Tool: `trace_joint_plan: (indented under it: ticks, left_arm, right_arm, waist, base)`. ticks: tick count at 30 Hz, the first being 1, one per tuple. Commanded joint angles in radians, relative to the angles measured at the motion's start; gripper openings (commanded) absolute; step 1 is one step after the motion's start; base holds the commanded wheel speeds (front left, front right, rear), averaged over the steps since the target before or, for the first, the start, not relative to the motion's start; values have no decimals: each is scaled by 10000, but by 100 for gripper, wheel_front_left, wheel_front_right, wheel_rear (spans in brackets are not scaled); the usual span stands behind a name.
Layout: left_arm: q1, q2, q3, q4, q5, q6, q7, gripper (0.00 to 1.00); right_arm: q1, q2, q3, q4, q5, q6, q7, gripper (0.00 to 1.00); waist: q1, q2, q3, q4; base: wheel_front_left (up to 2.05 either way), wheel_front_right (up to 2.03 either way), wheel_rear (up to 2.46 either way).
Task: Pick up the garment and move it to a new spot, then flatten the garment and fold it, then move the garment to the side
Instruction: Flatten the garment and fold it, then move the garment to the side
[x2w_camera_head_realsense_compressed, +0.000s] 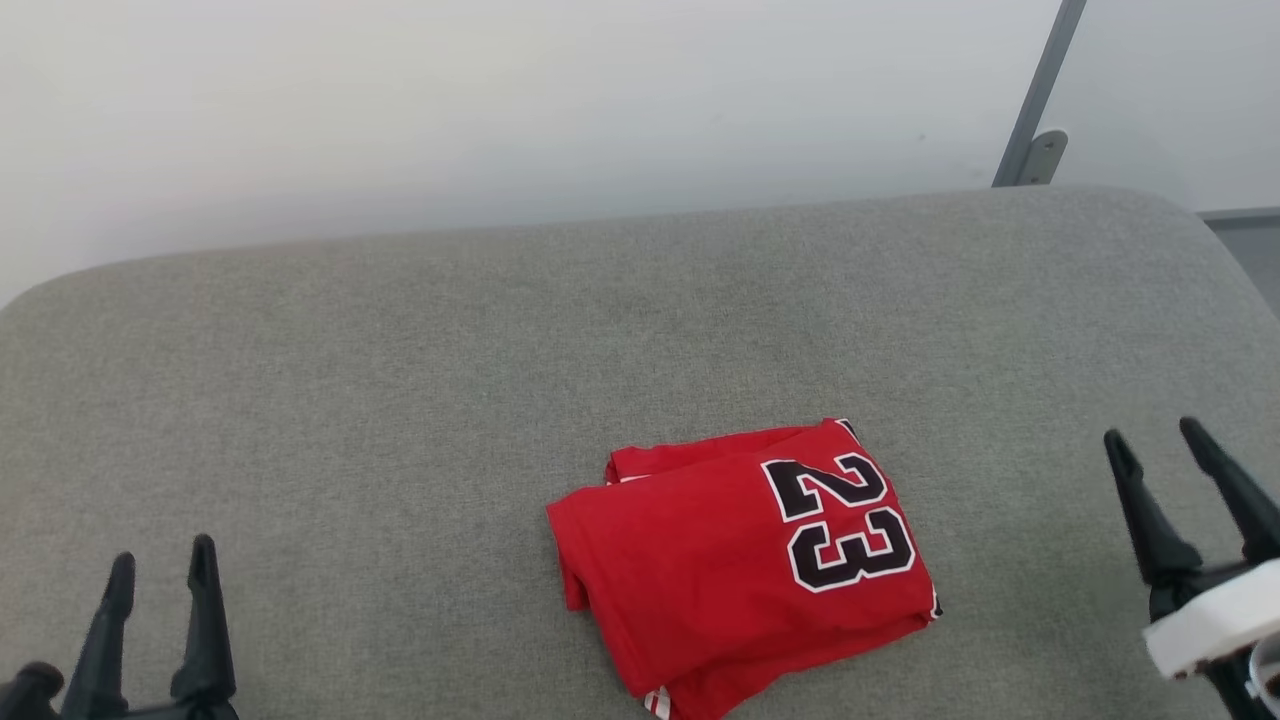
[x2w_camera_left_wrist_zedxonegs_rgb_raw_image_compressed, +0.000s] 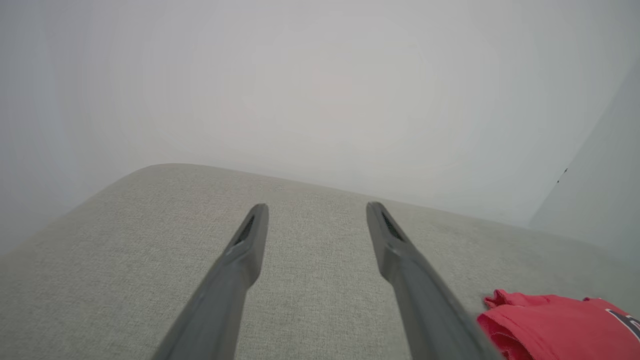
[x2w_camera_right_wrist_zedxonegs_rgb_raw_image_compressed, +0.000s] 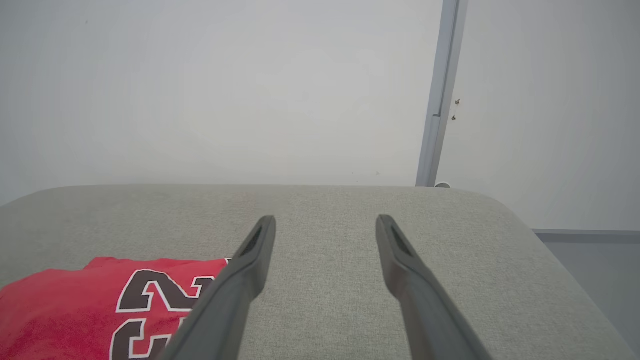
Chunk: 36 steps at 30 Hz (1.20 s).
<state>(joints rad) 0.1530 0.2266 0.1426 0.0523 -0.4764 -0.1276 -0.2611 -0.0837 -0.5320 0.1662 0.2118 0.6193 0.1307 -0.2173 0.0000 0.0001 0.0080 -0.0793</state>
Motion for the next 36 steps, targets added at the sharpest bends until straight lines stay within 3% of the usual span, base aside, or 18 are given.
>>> trace_joint_plan:
  ticks: [1,7,23,36]
  left_arm:
    - [171,64,-20,27,67,-38,-50,100]
    - [428,48,-86,390,150,-38,-50,100]
    - [720,-164,-155,679,483,-38,-50,100]
    - [510,-298,-103,621,567,-38,-50,100]
  right_arm:
    - [113,66,-8,103,-225,0,-151,100]
    - [315,321,-117,585,-774,0,-480,100]
    - [1129,1347,-1165,-132,-1797,0,-485,100]
    - [1329,1546,-1189,-149,-1990,0,-486,100]
  waist:
    - [0,-1,-37,6]
    - [0,-1,-177,68]
    - [0,-1,-421,564]
    - [0,-1,-375,705]
  base:
    - [0,0,0]
    - [0,0,0]
    - [0,0,0]
    - [0,0,0]
